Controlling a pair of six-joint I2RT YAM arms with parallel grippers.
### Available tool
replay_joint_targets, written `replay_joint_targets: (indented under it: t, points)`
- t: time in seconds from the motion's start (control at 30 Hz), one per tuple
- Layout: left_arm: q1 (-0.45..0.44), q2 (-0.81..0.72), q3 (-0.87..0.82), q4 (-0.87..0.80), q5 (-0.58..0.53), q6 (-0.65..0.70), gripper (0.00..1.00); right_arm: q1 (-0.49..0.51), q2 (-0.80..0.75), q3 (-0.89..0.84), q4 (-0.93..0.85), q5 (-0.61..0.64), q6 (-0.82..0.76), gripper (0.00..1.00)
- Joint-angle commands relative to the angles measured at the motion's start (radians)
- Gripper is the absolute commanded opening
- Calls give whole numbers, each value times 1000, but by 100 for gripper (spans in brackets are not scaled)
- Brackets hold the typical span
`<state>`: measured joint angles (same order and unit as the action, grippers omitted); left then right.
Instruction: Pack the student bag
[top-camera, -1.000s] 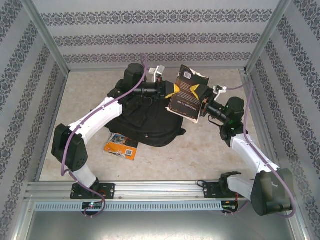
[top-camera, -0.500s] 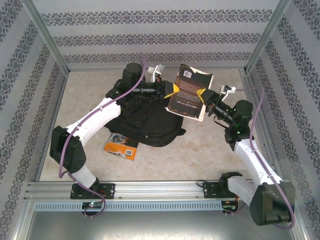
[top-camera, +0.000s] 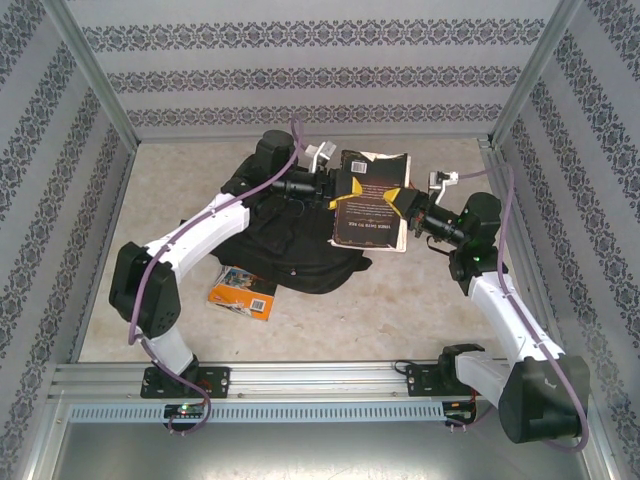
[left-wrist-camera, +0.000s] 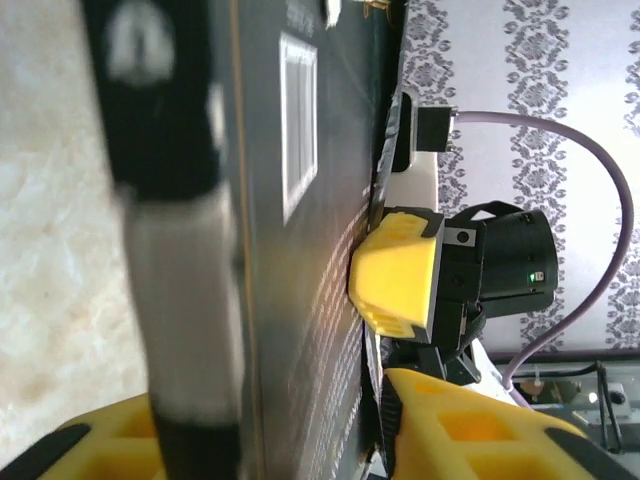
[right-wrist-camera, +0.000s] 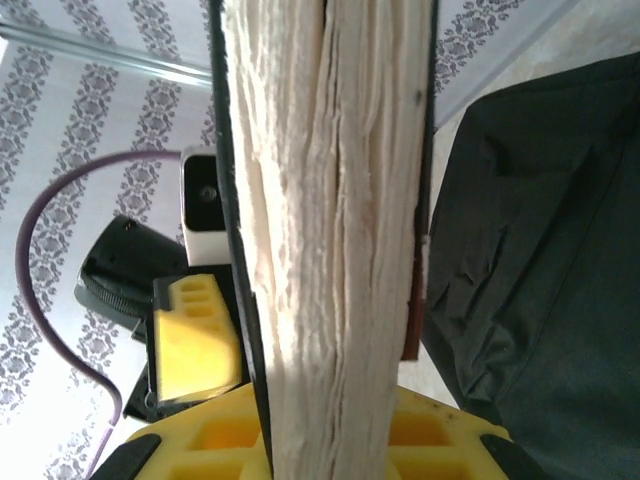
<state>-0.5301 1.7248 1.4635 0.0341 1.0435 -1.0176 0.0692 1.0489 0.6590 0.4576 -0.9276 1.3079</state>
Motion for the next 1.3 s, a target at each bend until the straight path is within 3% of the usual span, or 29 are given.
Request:
replay_joint_targets:
  t: [0.0,0.03,0.1,0.17,0.27,0.4,0.57,0.9,1.07,1.27]
  points:
    - [-3,16,0,235,55,-104,20,17,5,45,16,-64,-41,14]
    - [0,15,-19,291,41,-141,11,14,5,41,9,-55,-36,18]
    - [7,5,-52,360,-7,-197,0,10,-5,27,10,-23,-19,46]
    - [9,-10,-81,410,-74,-246,0,27,-25,7,14,30,-1,64]
    - [8,-43,-125,478,-194,-312,0,91,-68,-22,13,143,12,82]
    - [8,-105,-195,519,-379,-342,0,186,-142,-90,69,351,52,96]
    - [10,-157,-254,566,-527,-355,0,287,-237,-157,85,585,53,98]
    - [5,-162,-258,562,-591,-358,0,357,-182,-185,199,643,95,97]
    - [-12,-170,-286,567,-627,-355,0,390,-114,-131,234,702,74,93]
    - [-40,-174,-312,564,-652,-356,0,393,18,-46,318,723,68,80]
